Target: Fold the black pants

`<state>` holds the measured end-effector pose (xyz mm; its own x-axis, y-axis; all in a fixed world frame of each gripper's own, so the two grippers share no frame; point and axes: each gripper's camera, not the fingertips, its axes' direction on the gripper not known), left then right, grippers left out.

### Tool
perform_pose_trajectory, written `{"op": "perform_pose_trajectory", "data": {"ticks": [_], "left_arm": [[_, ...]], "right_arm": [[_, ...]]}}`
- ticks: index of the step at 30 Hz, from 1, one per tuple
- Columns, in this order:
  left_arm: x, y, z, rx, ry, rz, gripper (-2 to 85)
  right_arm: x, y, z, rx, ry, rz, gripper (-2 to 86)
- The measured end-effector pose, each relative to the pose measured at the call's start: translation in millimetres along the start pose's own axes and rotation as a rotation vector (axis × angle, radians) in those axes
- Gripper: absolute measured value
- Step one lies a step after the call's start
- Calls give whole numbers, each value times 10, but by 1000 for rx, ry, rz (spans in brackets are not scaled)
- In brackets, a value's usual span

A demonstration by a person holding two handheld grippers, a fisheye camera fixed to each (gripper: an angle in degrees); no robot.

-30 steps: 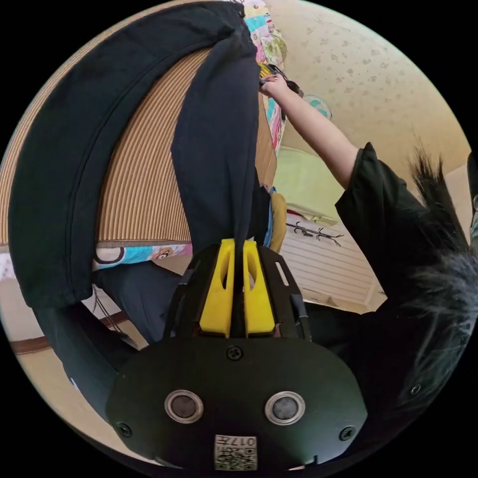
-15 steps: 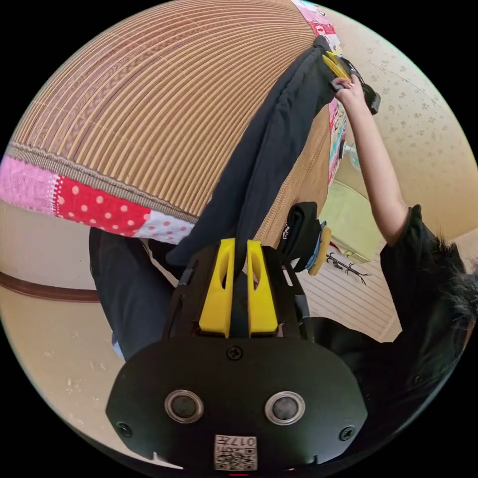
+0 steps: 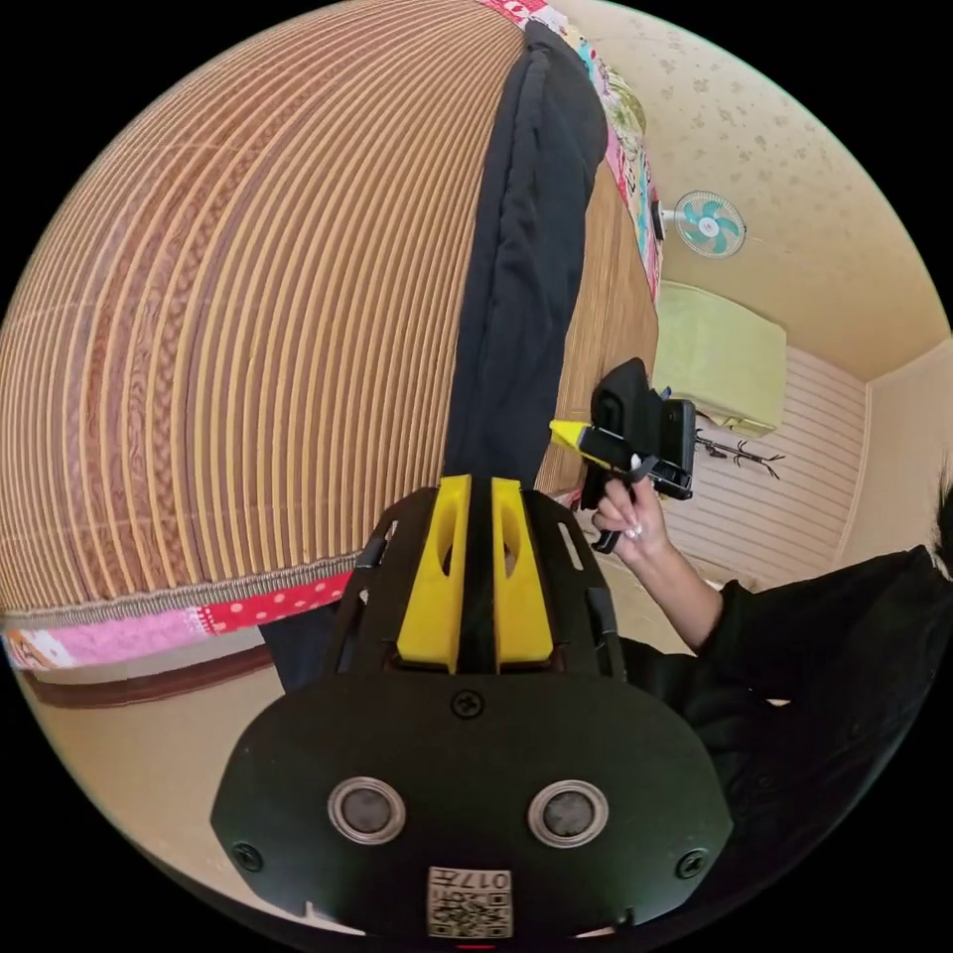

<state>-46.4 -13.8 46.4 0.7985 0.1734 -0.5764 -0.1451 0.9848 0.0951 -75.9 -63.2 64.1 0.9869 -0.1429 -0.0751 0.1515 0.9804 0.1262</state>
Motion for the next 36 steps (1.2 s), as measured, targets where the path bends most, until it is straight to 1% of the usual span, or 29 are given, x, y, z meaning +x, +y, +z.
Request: {"op": "perform_pose_trajectory", "data": {"ticks": [1,5,7,9,10,11,12,13,14,15,16,17,18,19,20,21,22,25,26,28,29,31,32,34,35,36], "left_arm": [[20,-4,65,-29,8,20,13],[156,184,185,-38,21,70,-4],[236,340,394,-128,-89,78,-7],[323,475,444,-116,-135,126,-7],[360,532,445,-110,-151,147,-6],[363,549,439,-108,-159,149,-5],[334,560,413,-104,-162,135,-2],[278,551,353,-83,-141,109,3],[248,543,301,-58,-123,99,6],[196,519,162,14,-79,89,19],[156,472,8,88,-24,102,60],[134,434,-58,116,-2,105,96],[73,320,-167,153,39,97,148],[10,175,-242,169,76,92,182],[-17,99,-274,179,93,96,184],[-59,-54,-332,199,114,102,187],[-92,-215,-381,218,107,99,183],[-143,-637,-427,180,133,93,157],[-149,-712,-419,160,145,87,152],[-134,-981,-298,23,168,69,132],[-118,-1017,-260,-4,167,69,126],[-47,-1037,-146,-78,201,78,91],[-28,-1001,-162,-68,223,91,79],[144,-725,-371,34,418,201,59],[231,-624,-452,67,472,246,57],[463,-394,-627,129,545,339,54]], "right_arm": [[-11,85,-15,9,11,12,62],[-75,337,-113,7,61,-5,30],[-15,437,-239,24,65,19,22],[-12,453,-383,29,27,19,19],[-74,466,-454,26,29,-23,19],[-106,473,-476,21,45,-45,20],[-137,477,-494,0,100,-73,22],[-97,466,-484,-39,156,-74,26],[-54,457,-487,-56,170,-68,27],[35,439,-554,-49,151,-59,40],[132,409,-677,-9,94,-56,59],[189,382,-744,13,61,-53,72],[328,303,-862,51,-3,-37,93],[509,178,-944,65,-79,-10,110],[604,103,-972,64,-120,5,115],[795,-63,-1019,67,-218,30,127],[963,-243,-1068,76,-327,48,137],[1191,-717,-1168,86,-516,21,143],[1207,-811,-1177,77,-536,10,140],[1198,-1125,-1180,21,-563,-20,119],[1181,-1186,-1161,-11,-558,-21,110],[1078,-1280,-1119,-157,-542,-48,78],[1053,-1254,-1158,-160,-556,-64,70],[918,-980,-1490,-72,-725,-137,47],[865,-878,-1604,-37,-772,-158,43],[717,-651,-1842,27,-864,-210,38]]}}
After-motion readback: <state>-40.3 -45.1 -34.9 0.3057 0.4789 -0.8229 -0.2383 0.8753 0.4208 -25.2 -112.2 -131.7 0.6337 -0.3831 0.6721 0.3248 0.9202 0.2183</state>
